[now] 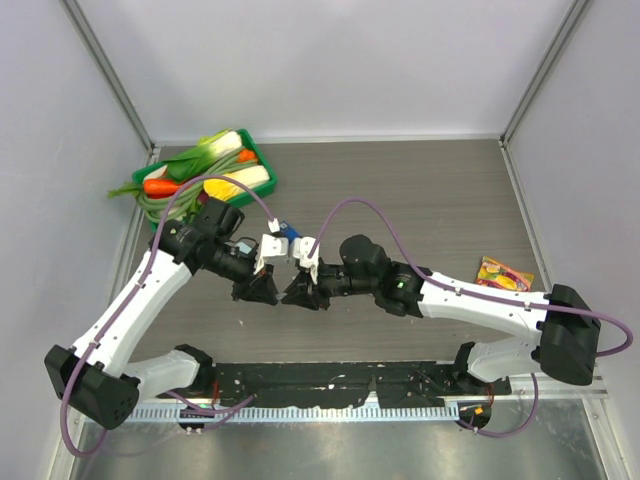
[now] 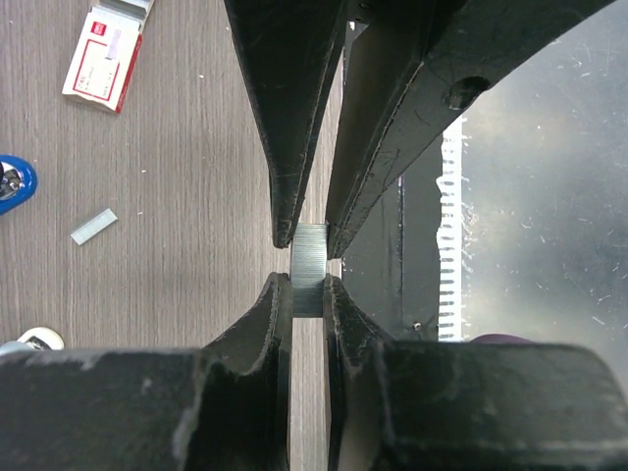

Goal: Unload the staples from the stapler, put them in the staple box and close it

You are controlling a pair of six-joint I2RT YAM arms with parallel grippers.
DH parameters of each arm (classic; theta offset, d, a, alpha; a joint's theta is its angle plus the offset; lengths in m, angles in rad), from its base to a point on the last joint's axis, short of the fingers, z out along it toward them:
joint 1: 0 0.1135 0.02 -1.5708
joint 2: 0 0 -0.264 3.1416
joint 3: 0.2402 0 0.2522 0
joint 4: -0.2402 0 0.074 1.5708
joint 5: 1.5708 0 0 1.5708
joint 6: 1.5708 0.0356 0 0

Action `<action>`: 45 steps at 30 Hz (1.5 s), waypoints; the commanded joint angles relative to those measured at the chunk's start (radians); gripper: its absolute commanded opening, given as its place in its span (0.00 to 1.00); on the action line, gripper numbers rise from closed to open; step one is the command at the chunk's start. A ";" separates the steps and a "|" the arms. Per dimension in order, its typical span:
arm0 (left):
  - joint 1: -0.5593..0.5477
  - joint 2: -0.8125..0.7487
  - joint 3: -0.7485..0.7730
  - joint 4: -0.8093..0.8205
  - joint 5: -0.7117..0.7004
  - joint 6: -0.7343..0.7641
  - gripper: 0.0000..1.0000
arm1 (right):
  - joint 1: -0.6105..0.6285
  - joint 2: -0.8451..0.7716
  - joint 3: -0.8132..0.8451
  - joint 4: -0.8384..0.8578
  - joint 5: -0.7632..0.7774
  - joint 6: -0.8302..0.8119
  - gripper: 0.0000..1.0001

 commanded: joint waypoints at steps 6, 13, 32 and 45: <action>-0.007 -0.007 0.010 0.067 -0.004 -0.038 0.38 | -0.003 -0.018 0.034 0.014 0.031 -0.003 0.07; -0.007 0.020 0.025 0.139 -0.061 -0.093 0.88 | -0.011 -0.095 -0.020 -0.055 0.136 0.003 0.05; -0.182 0.532 0.208 0.461 -0.386 -0.074 0.96 | -0.116 -0.359 -0.224 -0.391 0.897 0.444 0.02; -0.261 0.862 0.377 0.736 -0.320 -0.252 0.86 | -0.133 -0.389 -0.230 -0.575 1.029 0.644 0.01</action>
